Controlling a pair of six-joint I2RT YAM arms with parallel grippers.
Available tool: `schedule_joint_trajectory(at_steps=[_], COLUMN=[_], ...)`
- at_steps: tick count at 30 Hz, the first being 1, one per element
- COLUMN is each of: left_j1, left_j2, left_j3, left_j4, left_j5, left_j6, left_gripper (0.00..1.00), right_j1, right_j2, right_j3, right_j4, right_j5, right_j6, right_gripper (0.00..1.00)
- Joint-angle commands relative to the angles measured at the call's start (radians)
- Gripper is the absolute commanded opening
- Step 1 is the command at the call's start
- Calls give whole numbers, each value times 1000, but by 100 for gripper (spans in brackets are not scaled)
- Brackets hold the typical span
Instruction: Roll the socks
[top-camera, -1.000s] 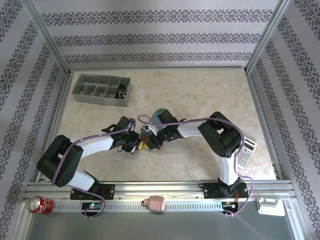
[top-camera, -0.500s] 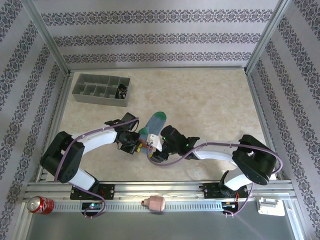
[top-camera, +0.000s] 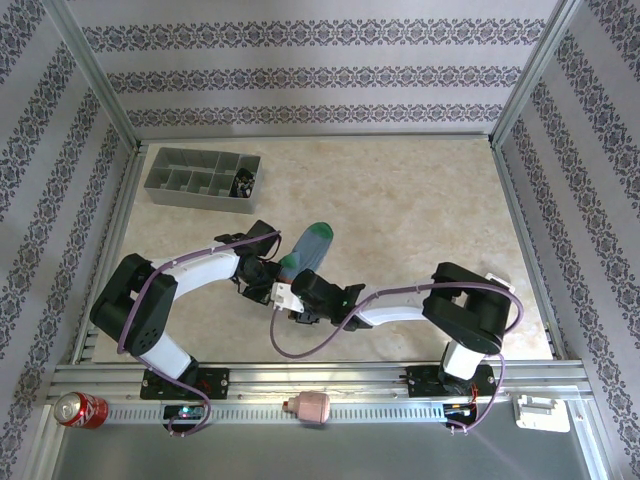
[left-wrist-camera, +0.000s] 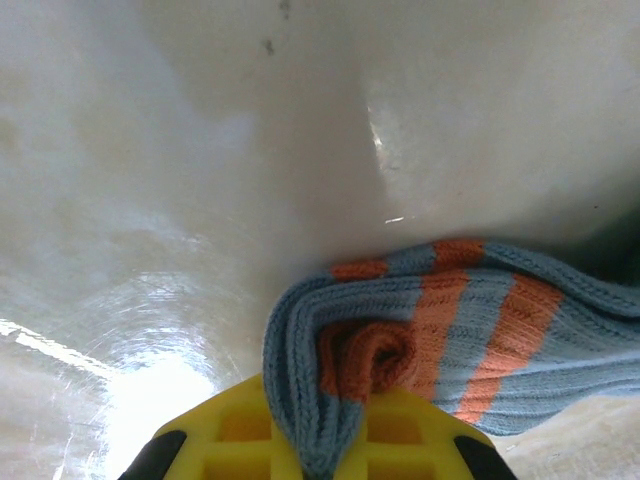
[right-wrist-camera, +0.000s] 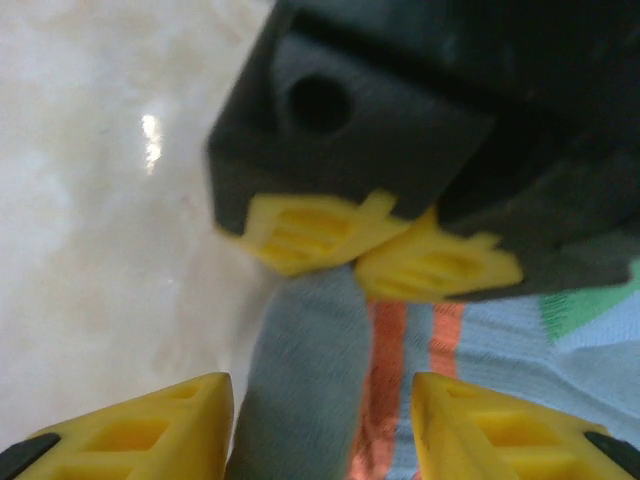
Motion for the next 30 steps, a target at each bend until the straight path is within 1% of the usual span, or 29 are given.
schedule_joint_trajectory(at_steps=[1, 5, 8, 9, 11, 12, 13, 15, 17, 20, 22, 26, 30], left_j1=[10, 12, 14, 14, 17, 18, 20, 27, 40, 62, 75, 98, 96], left_j2=[17, 4, -3, -5, -17, -33, -51, -103, -150, -226, -278, -350, -375], left_j3=[-7, -27, -42, -48, -57, -65, -74, -102, -140, -177, -201, -226, -258], left_j4=[-147, -129, -95, -80, -59, -44, -27, 26, 85, 139, 207, 253, 309], left_j5=[-47, -47, -36, -29, -21, -25, -33, -50, -56, -84, -105, -128, -95], left_j6=[-66, -72, -76, -77, -77, -78, -77, -76, -78, -55, -22, 66, 156], left_gripper=[0, 0, 0, 0, 0, 0, 5, 30, 45, 58, 61, 63, 55], right_j1=[-14, -24, -35, -46, -69, -86, -101, -144, -180, -240, -272, -329, -380], right_j2=[21, 23, 30, 33, 40, 44, 50, 66, 80, 115, 142, 195, 250], right_j3=[40, 44, 45, 45, 46, 47, 47, 48, 42, 42, 49, 71, 114], right_j4=[19, -6, -29, -39, -60, -74, -88, -118, -133, -156, -180, -225, -289], right_j5=[39, -15, -65, -93, -148, -199, -237, -343, -435, -582, -651, -740, -810], right_j6=[10, 47, 88, 109, 155, 182, 206, 256, 296, 359, 383, 423, 458], right_gripper=[42, 17, 2, 0, 0, 0, 0, 0, 0, 0, 0, 0, 0])
